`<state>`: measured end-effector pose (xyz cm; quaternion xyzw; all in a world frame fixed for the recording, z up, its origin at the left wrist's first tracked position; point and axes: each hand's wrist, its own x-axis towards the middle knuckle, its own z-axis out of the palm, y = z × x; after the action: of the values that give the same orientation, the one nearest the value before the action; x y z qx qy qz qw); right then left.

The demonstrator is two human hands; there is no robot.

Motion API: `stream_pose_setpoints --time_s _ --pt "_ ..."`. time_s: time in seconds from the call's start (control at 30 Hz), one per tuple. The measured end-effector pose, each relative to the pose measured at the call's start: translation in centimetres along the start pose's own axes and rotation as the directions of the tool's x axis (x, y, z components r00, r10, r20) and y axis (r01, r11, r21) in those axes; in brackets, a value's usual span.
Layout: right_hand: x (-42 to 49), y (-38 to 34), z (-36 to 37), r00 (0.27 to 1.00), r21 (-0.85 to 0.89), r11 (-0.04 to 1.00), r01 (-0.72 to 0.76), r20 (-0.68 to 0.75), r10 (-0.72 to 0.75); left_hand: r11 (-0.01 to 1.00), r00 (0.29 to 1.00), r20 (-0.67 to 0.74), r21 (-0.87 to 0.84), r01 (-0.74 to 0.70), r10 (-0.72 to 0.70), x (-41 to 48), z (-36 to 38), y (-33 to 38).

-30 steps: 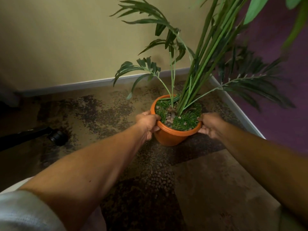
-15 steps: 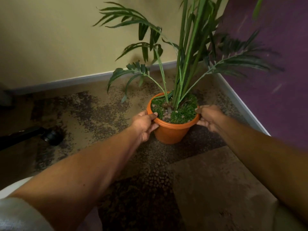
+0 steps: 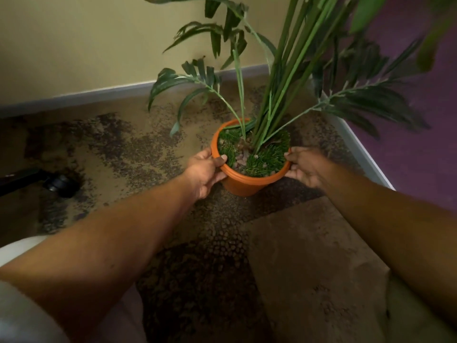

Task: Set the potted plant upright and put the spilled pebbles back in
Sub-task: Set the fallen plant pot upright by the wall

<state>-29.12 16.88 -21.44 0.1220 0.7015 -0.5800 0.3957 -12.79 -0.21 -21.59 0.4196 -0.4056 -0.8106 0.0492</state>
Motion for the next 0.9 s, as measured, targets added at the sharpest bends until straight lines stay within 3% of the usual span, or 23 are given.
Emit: stream_pose_setpoints --time_s 0.47,0.7,0.9 --pt "-1.0 0.8 0.6 1.0 -0.064 0.998 -0.008 0.002 0.009 0.999 1.0 -0.009 0.049 0.006 -0.006 -0.3 -1.1 -0.9" --pt "-1.2 1.2 1.2 0.997 -0.231 0.971 0.056 -0.032 -0.065 0.956 0.997 -0.044 0.29 -0.054 0.07 -0.8 -1.1 -0.6" --pt "-1.7 1.7 1.7 0.995 -0.278 0.96 0.007 -0.089 -0.033 0.882 0.99 -0.031 0.46 -0.105 0.134 -0.8 -1.7 -0.7"
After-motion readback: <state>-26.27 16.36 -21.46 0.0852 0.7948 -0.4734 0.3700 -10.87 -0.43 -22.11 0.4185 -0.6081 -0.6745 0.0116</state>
